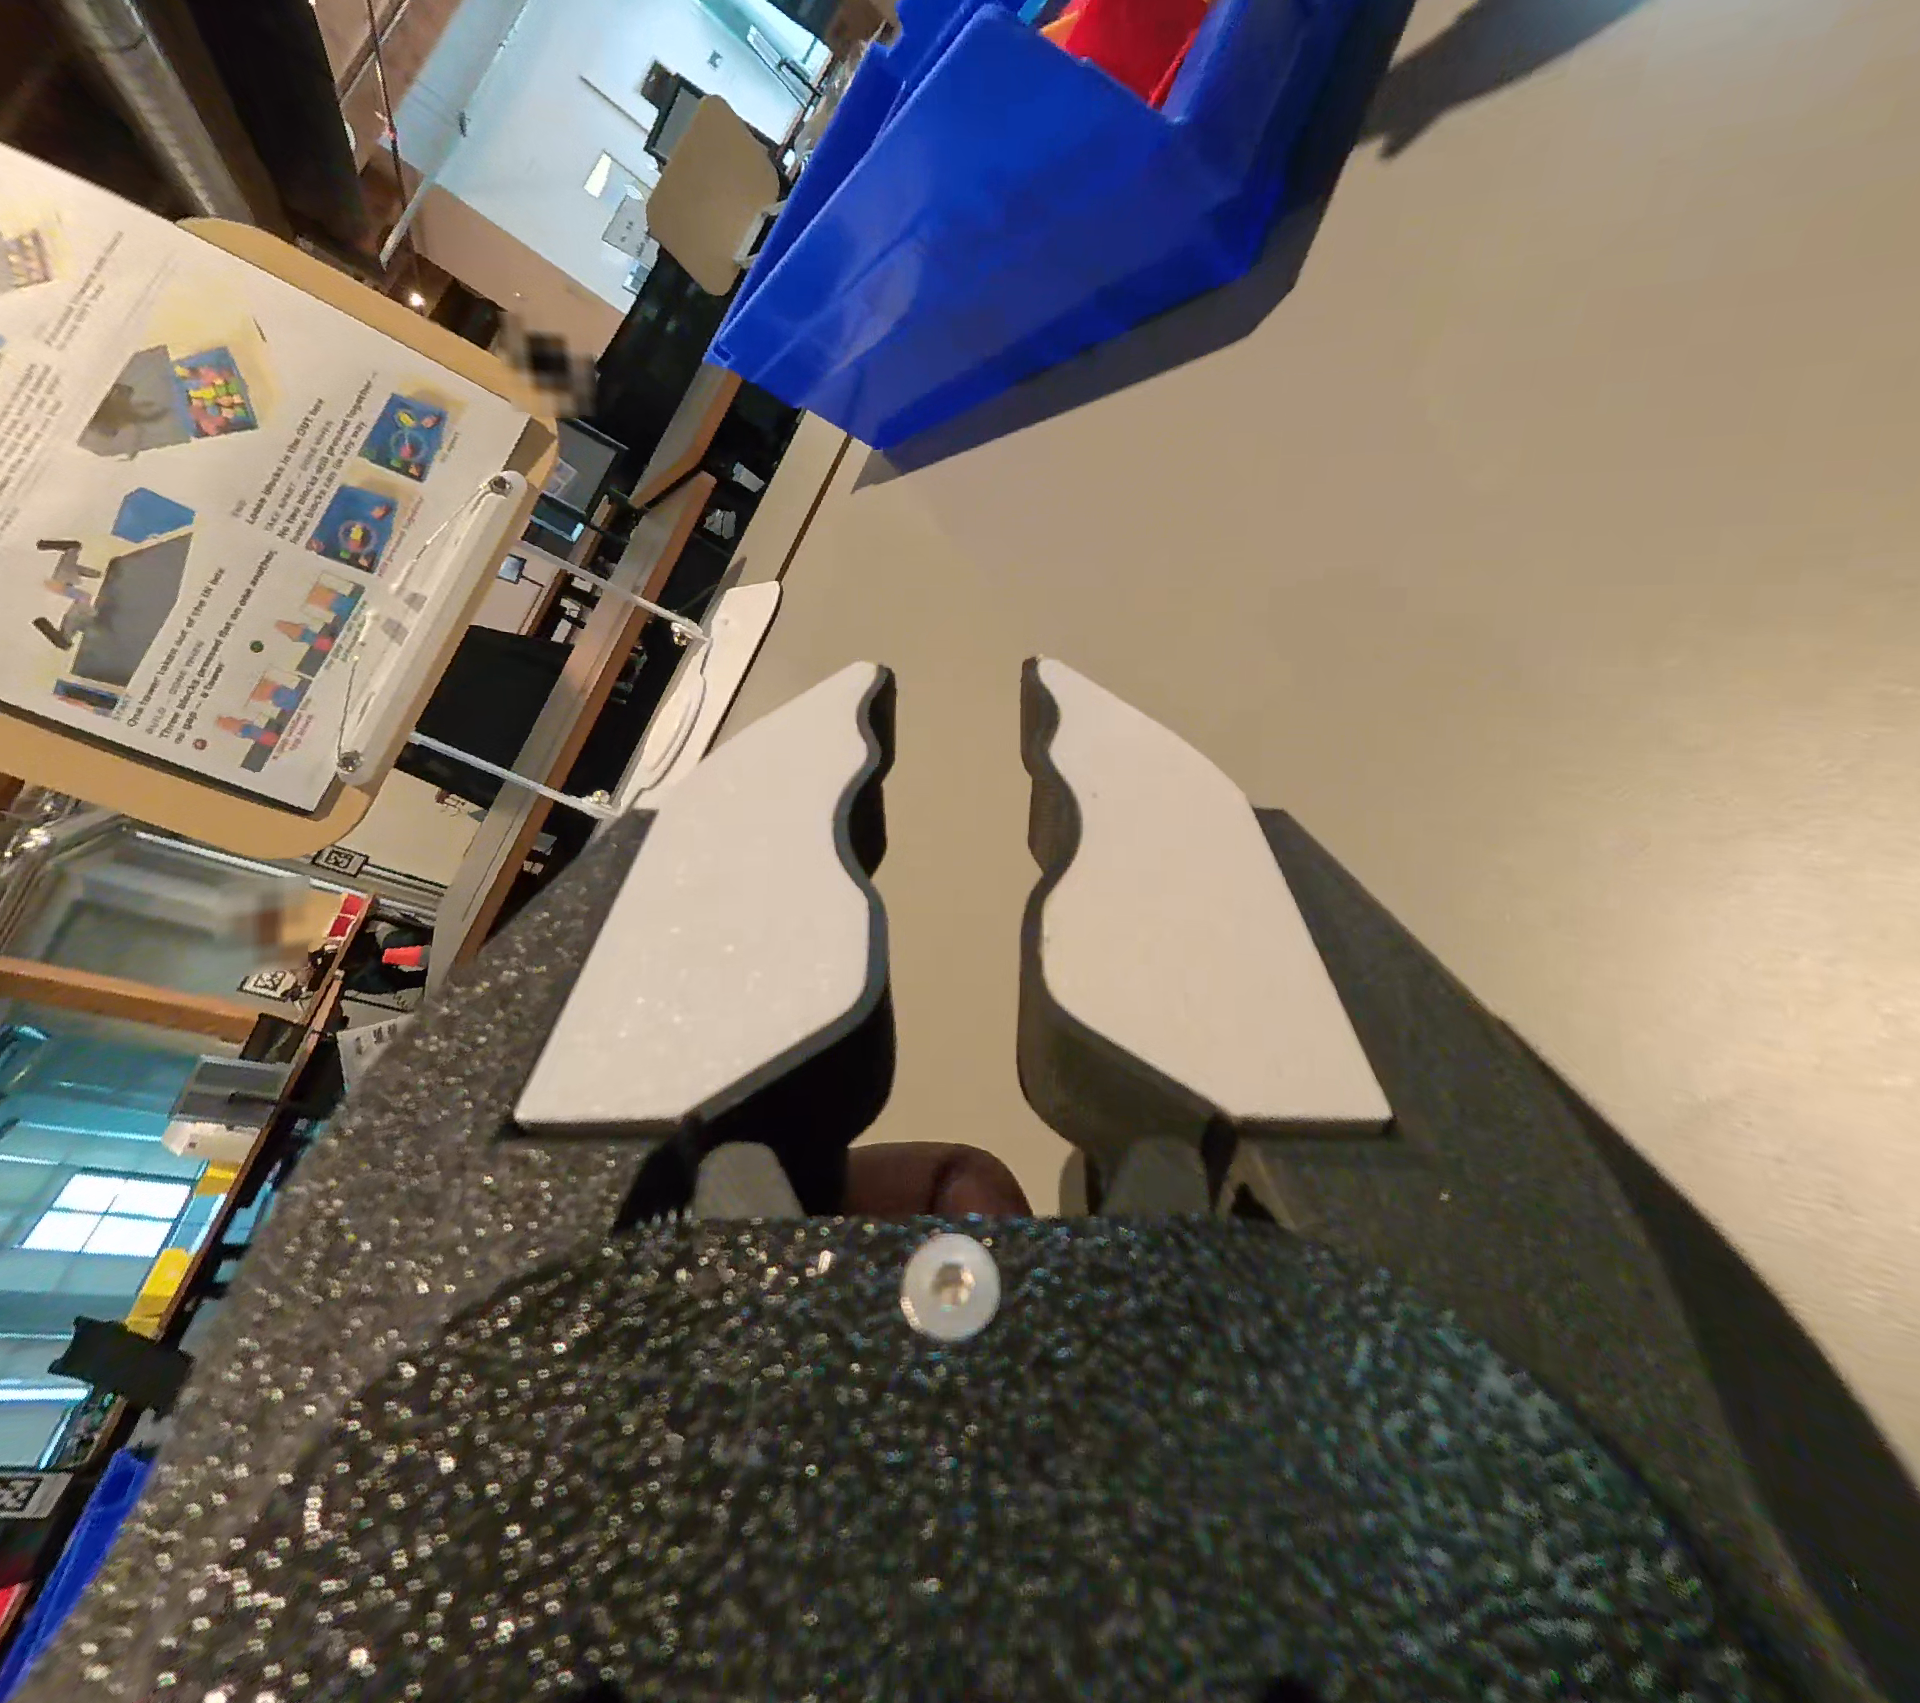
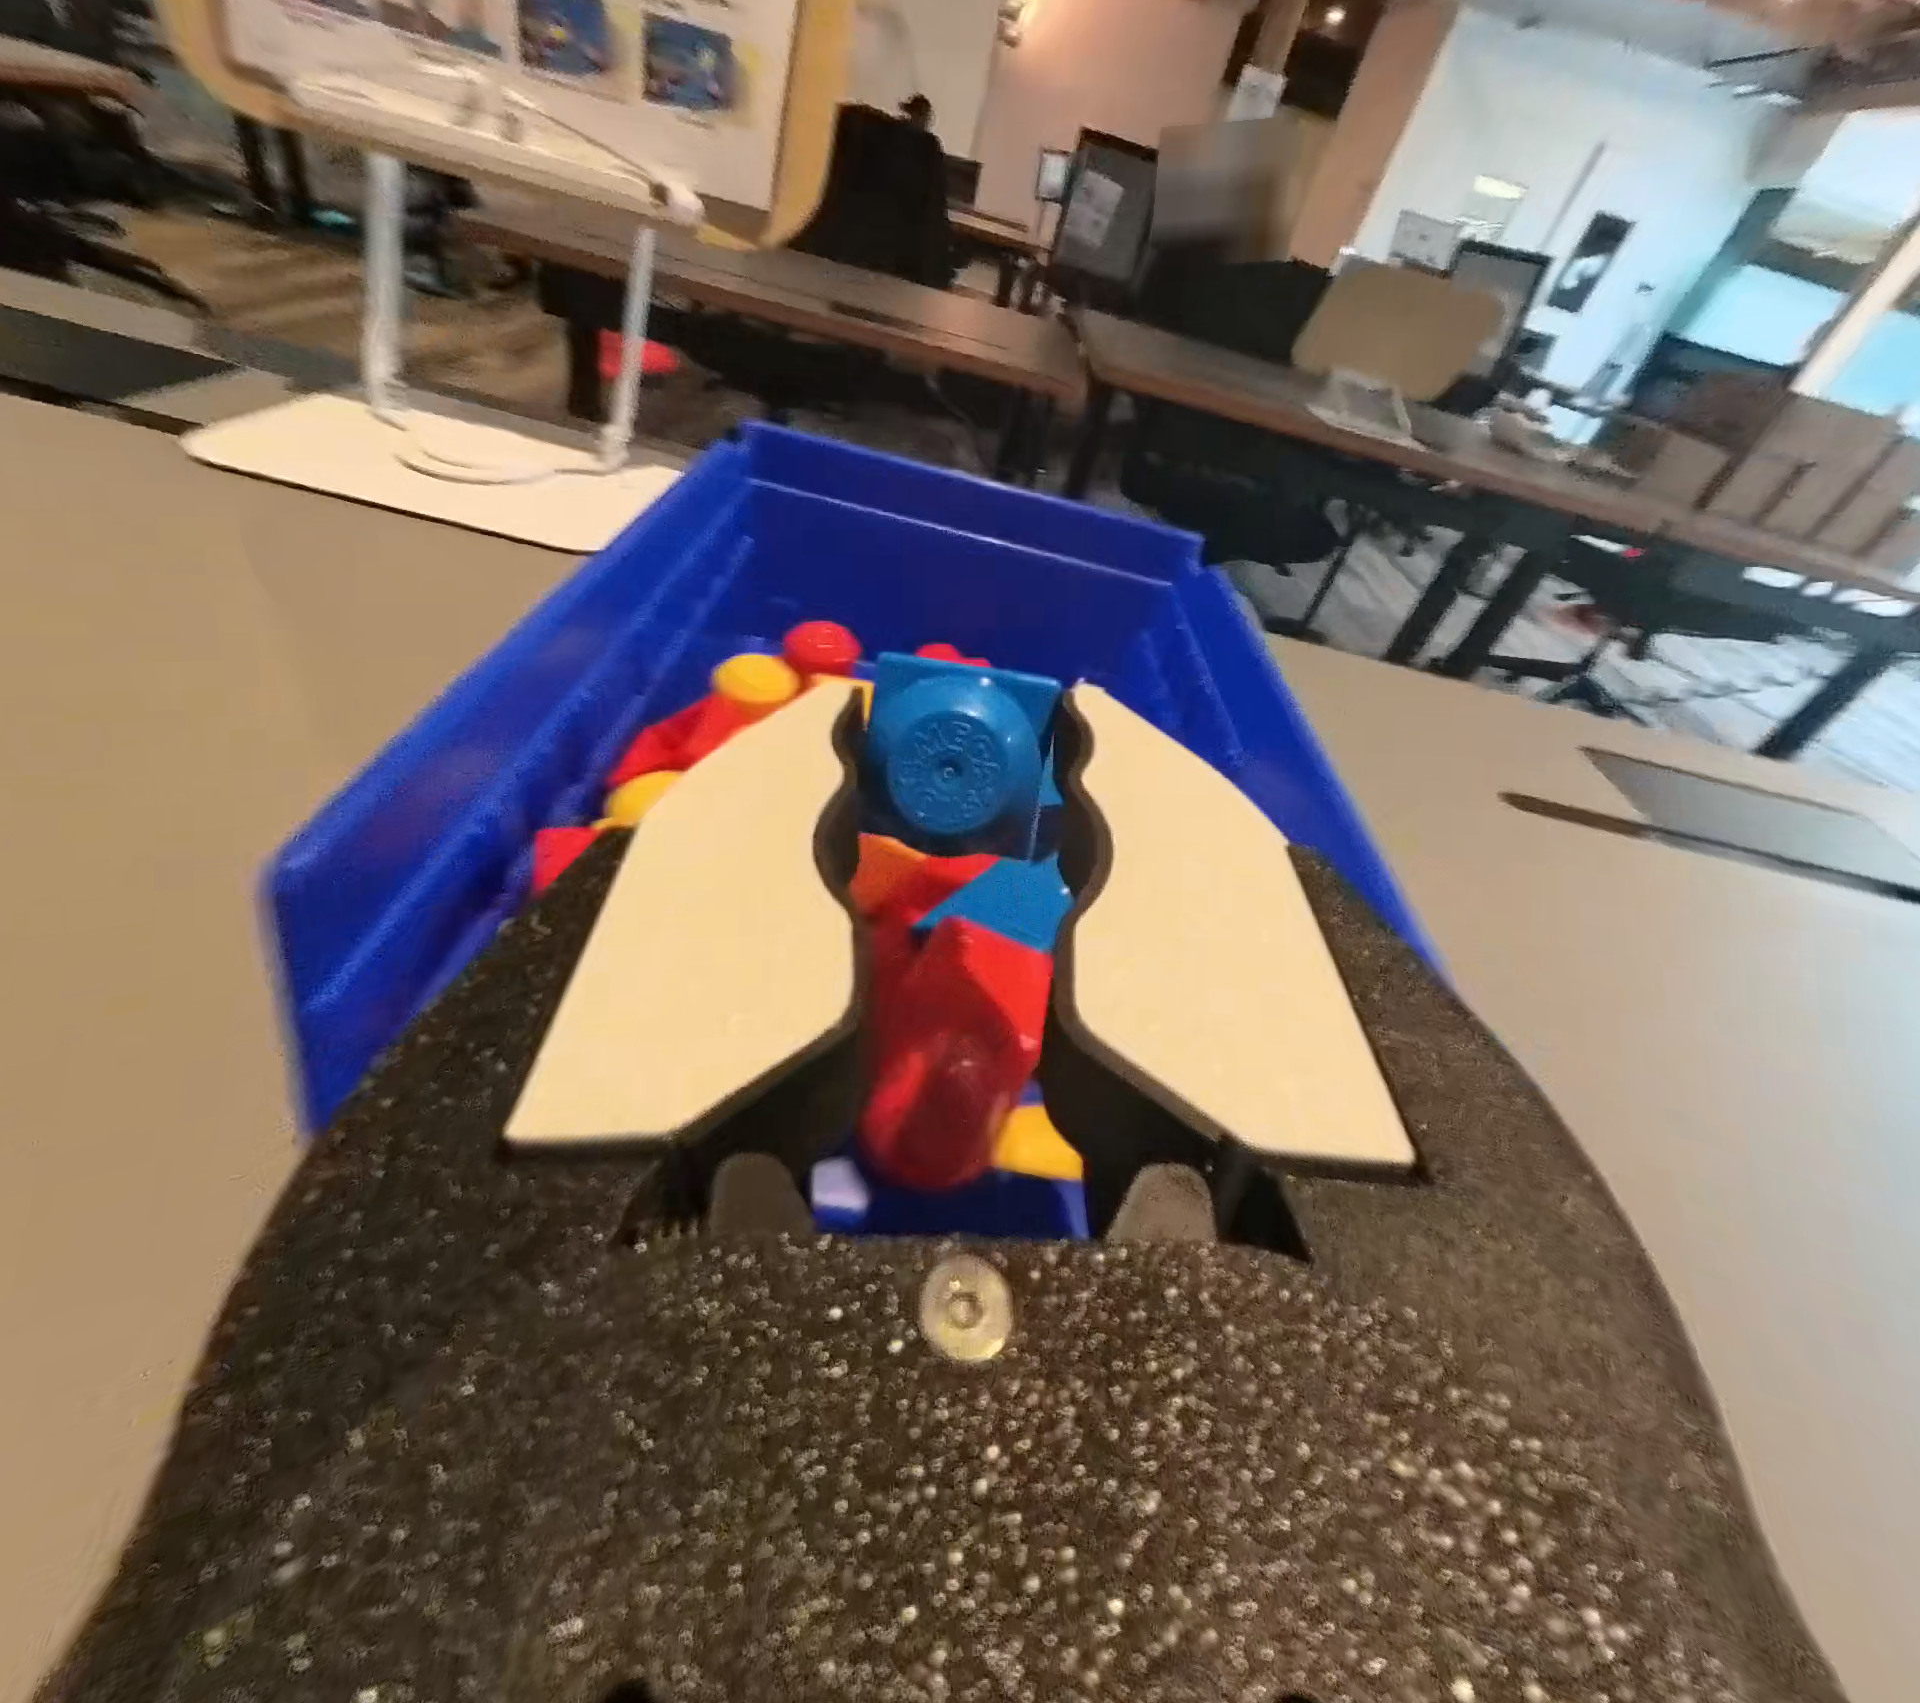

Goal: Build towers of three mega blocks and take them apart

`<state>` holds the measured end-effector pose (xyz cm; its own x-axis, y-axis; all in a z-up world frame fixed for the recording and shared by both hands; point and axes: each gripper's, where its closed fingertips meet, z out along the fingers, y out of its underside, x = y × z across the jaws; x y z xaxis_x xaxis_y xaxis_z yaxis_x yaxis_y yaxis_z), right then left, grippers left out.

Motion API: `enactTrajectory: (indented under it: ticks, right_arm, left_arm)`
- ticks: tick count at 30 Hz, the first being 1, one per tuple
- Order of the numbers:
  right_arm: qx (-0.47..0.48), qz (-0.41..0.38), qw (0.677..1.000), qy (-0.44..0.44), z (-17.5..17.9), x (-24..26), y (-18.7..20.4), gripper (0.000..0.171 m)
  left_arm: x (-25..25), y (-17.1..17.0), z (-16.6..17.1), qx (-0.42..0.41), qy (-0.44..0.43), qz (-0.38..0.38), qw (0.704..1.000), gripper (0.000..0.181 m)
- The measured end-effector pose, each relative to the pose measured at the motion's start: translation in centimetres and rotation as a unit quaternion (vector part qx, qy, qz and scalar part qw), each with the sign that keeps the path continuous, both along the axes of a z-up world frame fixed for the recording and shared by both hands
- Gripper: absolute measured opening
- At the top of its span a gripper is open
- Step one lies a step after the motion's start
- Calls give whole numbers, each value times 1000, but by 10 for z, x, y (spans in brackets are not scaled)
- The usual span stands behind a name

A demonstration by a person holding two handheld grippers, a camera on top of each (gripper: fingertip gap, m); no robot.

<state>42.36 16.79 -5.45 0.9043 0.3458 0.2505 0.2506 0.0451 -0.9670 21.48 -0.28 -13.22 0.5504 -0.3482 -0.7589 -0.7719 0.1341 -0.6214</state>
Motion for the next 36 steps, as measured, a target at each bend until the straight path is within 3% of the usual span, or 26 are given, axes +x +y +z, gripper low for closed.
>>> enactTrajectory:
  ticks: [4,13,17,21,26,32,36]
  right_arm:
    - [-29,-36,997,-61,-1,8,29,35]
    - [-287,11,946,-149,-69,-19,74,34]
    - [-295,7,940,-169,-74,-26,93,34]
    - [-189,-23,968,-164,-46,-20,101,43]
    - [-105,-19,990,-88,-19,-5,65,48]
    - [-64,128,988,63,-12,-36,-21,50]
    - [-21,183,979,87,-1,-57,-59,46]
  left_arm:
    - [-3,1,-2,-7,-4,6,1000,22]
    - [-4,3,-5,-11,8,10,1000,21]
    - [-5,2,-5,-13,4,10,1000,21]
    - [-6,2,-4,-10,8,12,1000,21]
    - [-8,2,-3,-11,3,16,1000,21]
    - [-18,4,-2,-22,-21,35,999,23]
    - [-49,8,10,-30,-107,85,990,35]
